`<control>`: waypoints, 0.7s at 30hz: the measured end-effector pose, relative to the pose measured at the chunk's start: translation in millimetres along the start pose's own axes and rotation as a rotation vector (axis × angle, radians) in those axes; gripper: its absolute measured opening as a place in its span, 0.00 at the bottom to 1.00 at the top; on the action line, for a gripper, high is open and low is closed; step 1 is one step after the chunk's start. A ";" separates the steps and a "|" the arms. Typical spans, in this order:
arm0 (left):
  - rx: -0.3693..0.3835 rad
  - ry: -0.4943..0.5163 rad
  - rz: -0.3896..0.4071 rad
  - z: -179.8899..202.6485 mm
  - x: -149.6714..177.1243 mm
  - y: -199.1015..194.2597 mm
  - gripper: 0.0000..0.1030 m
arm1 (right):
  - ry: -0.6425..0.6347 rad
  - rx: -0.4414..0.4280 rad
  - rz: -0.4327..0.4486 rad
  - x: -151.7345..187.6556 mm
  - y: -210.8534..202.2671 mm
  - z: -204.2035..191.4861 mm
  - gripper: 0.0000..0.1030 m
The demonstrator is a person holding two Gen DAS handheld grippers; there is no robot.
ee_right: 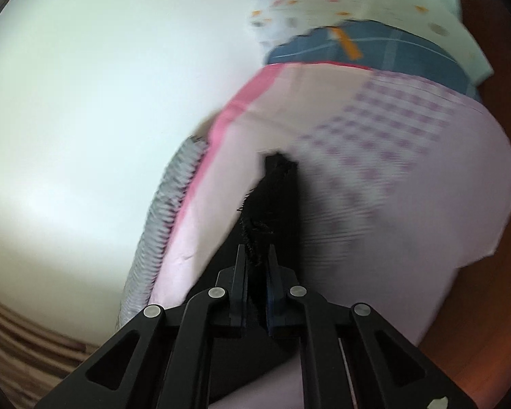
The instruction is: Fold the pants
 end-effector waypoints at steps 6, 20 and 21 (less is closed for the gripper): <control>0.005 -0.141 0.058 -51.1 3.8 -29.4 0.69 | -0.122 -0.092 -0.111 30.4 45.1 -89.4 0.09; 0.000 -0.391 0.102 -166.1 51.6 -68.7 0.69 | -0.318 -0.213 -0.565 230.9 174.3 -216.6 0.09; 0.000 -0.411 0.102 -173.0 56.6 -69.7 0.69 | -0.334 -0.197 -0.600 246.6 179.5 -213.7 0.09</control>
Point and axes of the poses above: each gripper's, at about its wrist camera, not at the fingertips, and y roughly the way its jaws point, z to its right, x to its underside, the point moved 8 cm from there along y, roughly the way its jaws point, and after that the axes turned 7 degrees about -x, right-handed, at the moved point
